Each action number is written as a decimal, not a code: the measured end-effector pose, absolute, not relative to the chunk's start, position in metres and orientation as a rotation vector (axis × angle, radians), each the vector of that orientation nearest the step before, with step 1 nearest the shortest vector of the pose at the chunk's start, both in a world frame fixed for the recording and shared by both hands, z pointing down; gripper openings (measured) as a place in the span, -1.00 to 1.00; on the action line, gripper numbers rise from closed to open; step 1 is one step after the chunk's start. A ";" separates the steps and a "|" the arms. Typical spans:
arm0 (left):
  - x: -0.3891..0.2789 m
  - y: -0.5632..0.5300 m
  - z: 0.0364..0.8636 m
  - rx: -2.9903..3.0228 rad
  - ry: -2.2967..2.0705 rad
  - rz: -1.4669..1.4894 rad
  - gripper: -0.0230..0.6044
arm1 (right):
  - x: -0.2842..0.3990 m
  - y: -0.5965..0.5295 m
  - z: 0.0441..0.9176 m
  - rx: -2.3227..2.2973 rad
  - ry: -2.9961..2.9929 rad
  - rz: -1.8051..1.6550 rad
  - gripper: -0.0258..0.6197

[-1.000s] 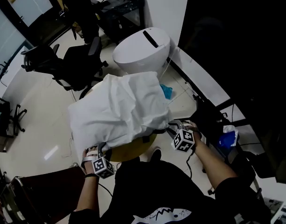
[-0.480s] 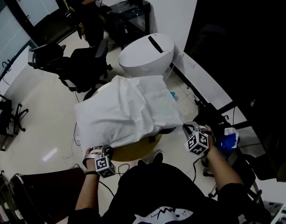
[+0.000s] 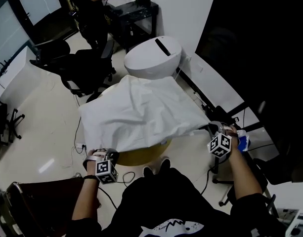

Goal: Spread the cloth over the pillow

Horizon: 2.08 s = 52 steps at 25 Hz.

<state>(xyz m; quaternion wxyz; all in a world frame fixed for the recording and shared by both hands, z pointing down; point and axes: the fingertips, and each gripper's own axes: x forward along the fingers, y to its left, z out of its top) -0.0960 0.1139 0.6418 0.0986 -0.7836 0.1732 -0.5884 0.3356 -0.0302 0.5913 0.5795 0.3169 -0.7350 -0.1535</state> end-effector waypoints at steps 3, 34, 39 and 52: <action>-0.095 0.128 0.647 -2.363 0.425 -1.750 -0.93 | 0.343 -0.020 0.601 0.705 -1.685 -0.369 -0.89; -0.096 0.136 0.698 -2.432 0.474 -2.304 -0.37 | 0.317 0.000 0.745 0.437 -1.814 -0.060 -0.78; -0.079 0.133 0.678 -2.439 0.563 -2.318 -0.36 | 0.314 0.001 0.732 0.411 -1.971 0.071 -0.55; -0.049 0.052 0.546 -2.485 1.002 -1.895 -0.36 | 0.371 -0.064 0.652 0.570 -2.157 0.189 -0.49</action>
